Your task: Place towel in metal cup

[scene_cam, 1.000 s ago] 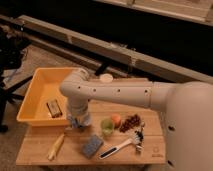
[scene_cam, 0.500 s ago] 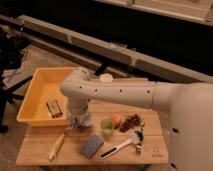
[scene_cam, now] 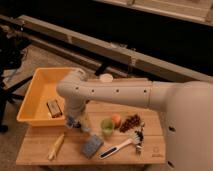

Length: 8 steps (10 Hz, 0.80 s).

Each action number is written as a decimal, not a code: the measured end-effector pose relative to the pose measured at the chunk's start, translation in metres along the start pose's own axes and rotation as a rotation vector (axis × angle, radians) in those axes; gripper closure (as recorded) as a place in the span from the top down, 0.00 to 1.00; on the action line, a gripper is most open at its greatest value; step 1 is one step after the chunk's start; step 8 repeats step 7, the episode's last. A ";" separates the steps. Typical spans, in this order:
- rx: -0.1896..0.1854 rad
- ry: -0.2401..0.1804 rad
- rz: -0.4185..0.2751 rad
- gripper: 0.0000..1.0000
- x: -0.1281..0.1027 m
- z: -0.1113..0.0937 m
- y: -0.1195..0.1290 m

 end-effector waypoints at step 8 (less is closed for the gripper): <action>0.211 0.024 0.102 0.80 0.031 -0.071 0.039</action>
